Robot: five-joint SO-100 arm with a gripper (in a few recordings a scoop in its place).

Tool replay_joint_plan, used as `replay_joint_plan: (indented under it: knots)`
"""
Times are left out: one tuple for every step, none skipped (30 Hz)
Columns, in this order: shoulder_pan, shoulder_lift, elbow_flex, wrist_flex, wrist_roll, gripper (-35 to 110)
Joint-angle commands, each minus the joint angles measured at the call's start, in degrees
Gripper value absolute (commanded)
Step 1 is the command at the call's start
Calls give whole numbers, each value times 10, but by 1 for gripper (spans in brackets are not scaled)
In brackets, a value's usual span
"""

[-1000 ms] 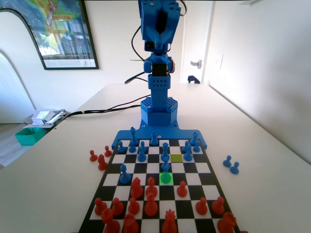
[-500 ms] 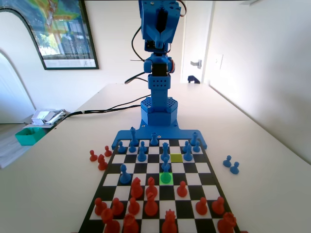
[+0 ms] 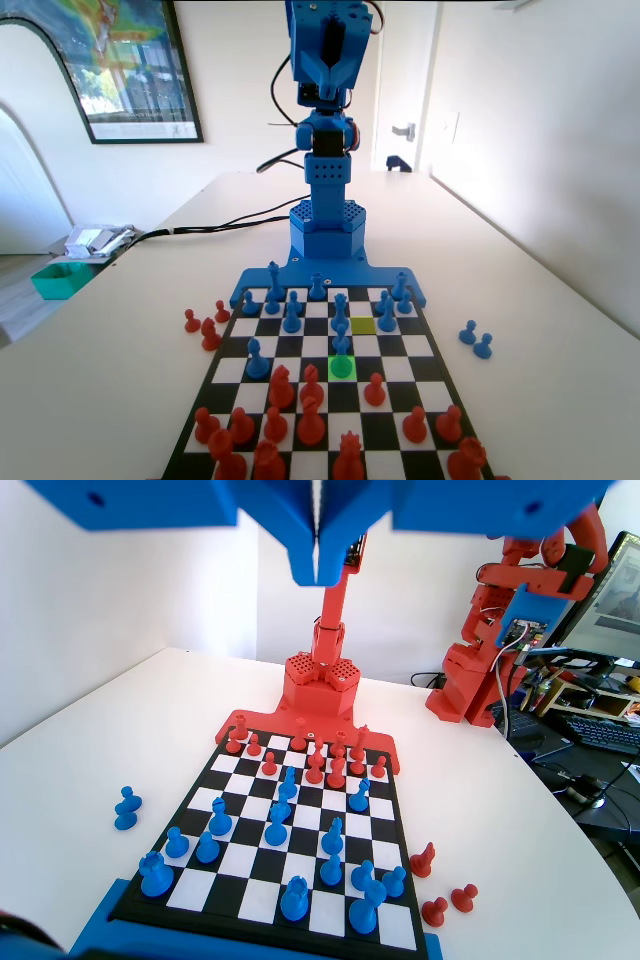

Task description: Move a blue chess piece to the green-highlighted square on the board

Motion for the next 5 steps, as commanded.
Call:
replay_joint_plan:
  knots:
    - [3,2,3,-11,-4,1]
    - [3,2,3,-11,-4,1]
    - [3,2,3,-11,-4,1]
    - [3,2,3,-11,-4,1]
    - [3,2,3,-11,-4,1]
